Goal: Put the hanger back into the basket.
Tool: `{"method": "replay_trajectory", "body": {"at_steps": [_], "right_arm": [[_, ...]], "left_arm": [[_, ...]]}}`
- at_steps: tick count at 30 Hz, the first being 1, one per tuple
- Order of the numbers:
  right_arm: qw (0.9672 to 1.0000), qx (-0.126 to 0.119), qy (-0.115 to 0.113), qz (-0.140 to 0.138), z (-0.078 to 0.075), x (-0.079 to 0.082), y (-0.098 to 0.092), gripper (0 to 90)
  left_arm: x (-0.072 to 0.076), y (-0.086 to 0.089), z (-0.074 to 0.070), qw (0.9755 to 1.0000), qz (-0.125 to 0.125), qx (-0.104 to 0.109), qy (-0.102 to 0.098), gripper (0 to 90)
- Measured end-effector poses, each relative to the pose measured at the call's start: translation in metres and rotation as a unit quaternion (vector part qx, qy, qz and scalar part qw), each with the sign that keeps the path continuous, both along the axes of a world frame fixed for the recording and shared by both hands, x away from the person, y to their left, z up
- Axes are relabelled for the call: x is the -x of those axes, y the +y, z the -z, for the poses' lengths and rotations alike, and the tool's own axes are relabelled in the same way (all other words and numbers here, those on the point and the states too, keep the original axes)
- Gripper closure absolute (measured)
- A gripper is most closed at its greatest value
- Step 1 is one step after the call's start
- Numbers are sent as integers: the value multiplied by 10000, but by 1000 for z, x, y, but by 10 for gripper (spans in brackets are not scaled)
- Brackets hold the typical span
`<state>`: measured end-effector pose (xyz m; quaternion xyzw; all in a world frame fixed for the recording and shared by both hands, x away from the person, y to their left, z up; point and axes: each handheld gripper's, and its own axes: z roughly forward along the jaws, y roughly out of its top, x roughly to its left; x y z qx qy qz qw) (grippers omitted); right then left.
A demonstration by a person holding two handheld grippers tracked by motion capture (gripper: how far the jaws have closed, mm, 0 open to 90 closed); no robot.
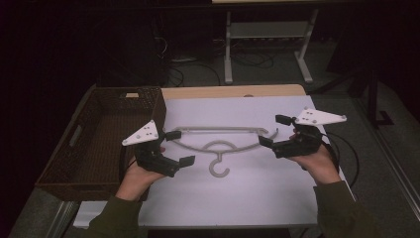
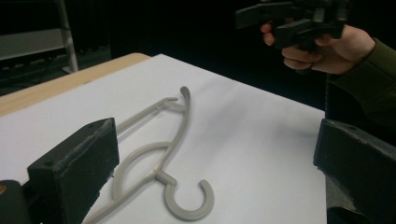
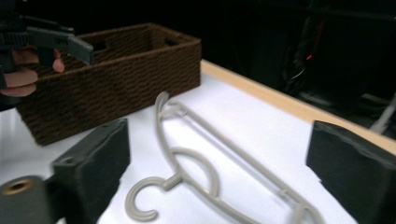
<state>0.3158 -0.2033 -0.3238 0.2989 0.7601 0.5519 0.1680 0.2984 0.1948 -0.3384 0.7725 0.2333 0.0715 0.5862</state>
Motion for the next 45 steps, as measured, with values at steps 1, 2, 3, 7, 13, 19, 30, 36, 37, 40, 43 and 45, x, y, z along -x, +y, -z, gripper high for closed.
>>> {"method": "replay_trajectory", "body": {"at_steps": [1, 2, 3, 7, 13, 19, 30, 36, 37, 40, 43, 45], "right_arm": [[10000, 55, 42, -45, 1, -3, 3, 134], [9999, 99, 82, -111, 3, -7, 7, 144], [9996, 153, 154, -173, 5, -11, 10, 157], [9976, 461, 349, -385, 17, -27, 29, 265], [9915, 811, 649, -780, 38, -47, 61, 438], [9831, 1143, 922, -1089, 56, -64, 91, 576], [9675, 1716, 1197, -1420, 90, -87, 133, 755], [9603, 1985, 1206, -1547, 107, -98, 149, 775], [9600, 1983, 1213, -1561, 109, -99, 150, 776], [9584, 1930, 1402, -1567, 111, -99, 156, 781], [9574, 1976, 1362, -1604, 114, -100, 159, 803], [9563, 2062, 1241, -1662, 114, -102, 159, 813]], "left_arm": [[0, -2, 1, 10000, 27, -46, 7, 0], [0, -3, 3, 10000, 50, -67, 14, 0], [0, -5, 4, 10000, 55, -74, 35, 0], [-2, -5, 8, 9999, 63, -35, 86, 0], [-3, -2, 9, 10000, 50, -6, 82, 0], [-3, -1, 10, 9999, 45, -30, 95, 0], [-4, -3, 15, 9998, 66, -53, 176, 0], [-5, -5, 16, 9997, 114, -80, 200, 0], [-5, -5, 16, 9997, 123, -70, 198, 0], [-5, -4, 16, 9997, 117, -70, 195, 0], [-5, -4, 16, 9997, 102, -57, 197, 0], [-5, -4, 17, 9997, 98, -73, 204, 0]]}}
